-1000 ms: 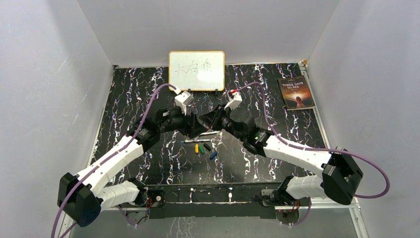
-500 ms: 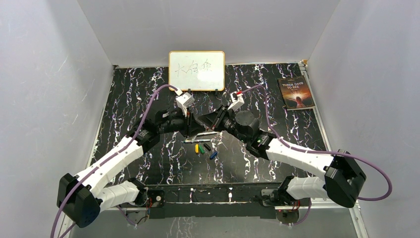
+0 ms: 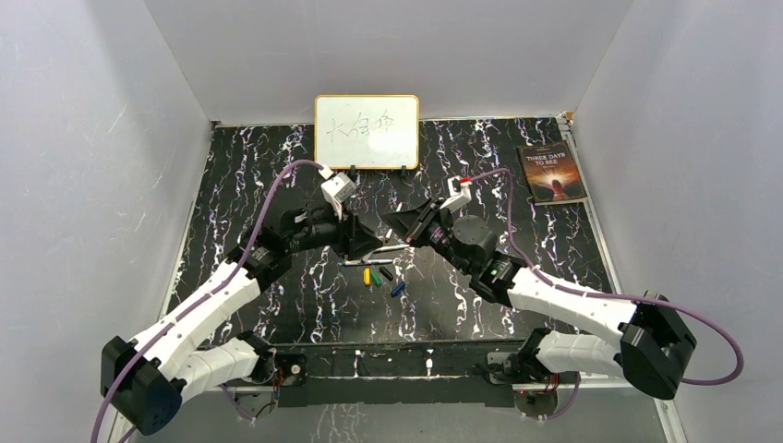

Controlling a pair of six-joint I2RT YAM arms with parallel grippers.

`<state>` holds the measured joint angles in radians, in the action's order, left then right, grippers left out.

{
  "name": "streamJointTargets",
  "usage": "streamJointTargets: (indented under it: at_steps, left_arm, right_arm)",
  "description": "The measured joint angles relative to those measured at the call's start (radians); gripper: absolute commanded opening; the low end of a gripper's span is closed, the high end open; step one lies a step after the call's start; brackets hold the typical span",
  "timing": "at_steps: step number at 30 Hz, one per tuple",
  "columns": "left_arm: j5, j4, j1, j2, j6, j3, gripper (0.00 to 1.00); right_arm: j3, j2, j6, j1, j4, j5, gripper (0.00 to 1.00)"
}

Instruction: Insert the pens into the pen caps

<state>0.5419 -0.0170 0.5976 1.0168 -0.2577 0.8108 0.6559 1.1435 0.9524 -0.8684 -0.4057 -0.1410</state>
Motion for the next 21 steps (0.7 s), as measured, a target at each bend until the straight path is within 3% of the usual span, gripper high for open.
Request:
streamJointTargets:
  at_steps: [7,14,17,21]
  left_arm:
    - [0.007,0.004,0.0,-0.008,-0.002,-0.019,0.42]
    - [0.038,0.013,0.0,0.014,-0.015,-0.024,0.23]
    - [0.052,0.019,0.0,0.02,-0.022,-0.024,0.01]
    - [0.064,0.03,0.002,0.02,-0.025,-0.025,0.0]
  right_arm:
    - [0.0,-0.017,0.001,0.002,-0.018,-0.021,0.0]
    - [0.0,-0.017,0.011,0.005,-0.027,-0.021,0.0]
    - [0.0,-0.016,0.016,0.005,-0.032,-0.021,0.0]
    - [-0.002,-0.012,0.026,0.006,-0.04,-0.018,0.0]
